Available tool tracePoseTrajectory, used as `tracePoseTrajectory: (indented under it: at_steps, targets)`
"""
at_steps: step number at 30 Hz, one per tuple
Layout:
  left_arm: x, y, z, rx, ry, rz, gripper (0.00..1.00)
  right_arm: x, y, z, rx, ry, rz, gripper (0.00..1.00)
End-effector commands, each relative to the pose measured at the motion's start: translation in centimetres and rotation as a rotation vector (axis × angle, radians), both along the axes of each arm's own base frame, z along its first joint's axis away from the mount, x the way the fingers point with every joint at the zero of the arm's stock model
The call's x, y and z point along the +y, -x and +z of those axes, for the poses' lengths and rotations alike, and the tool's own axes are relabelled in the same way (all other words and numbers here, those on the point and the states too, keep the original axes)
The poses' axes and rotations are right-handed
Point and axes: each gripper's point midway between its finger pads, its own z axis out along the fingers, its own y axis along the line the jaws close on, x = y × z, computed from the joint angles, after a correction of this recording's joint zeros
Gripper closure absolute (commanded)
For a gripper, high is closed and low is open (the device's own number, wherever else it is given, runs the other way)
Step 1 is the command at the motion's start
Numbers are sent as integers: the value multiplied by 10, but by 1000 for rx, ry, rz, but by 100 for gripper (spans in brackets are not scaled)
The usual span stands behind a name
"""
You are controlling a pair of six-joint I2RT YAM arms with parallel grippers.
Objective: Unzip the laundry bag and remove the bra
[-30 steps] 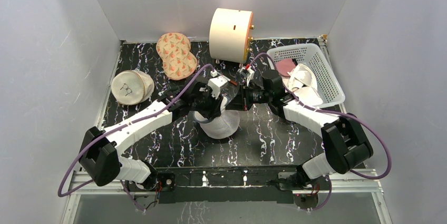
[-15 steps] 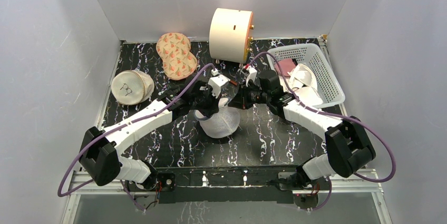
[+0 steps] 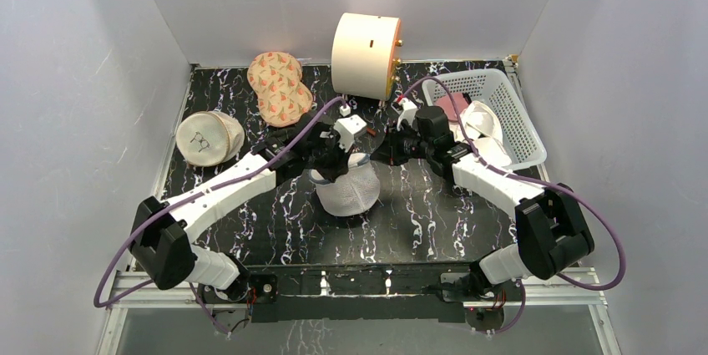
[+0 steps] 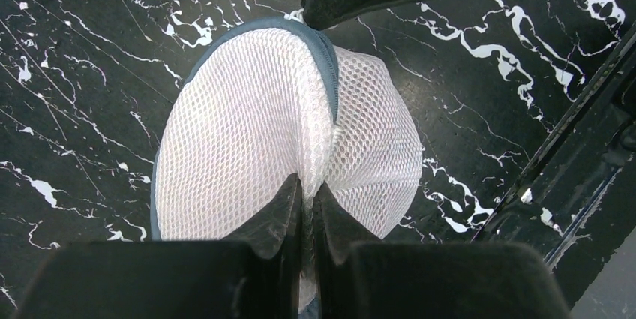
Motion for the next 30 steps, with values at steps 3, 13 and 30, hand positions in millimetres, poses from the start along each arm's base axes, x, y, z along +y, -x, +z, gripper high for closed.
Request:
tracePoseTrajectory:
  at_steps: [3, 13, 30]
  targets:
    - [-1, 3, 9, -12, -13, -50, 96, 14, 16, 31, -86, -98, 154, 100]
    - [-8, 21, 27, 55, 80, -47, 43, 23, 39, 32, -66, -126, 230, 100]
    - [-25, 17, 18, 114, 70, 31, 33, 20, 56, 42, -65, -138, 213, 100]
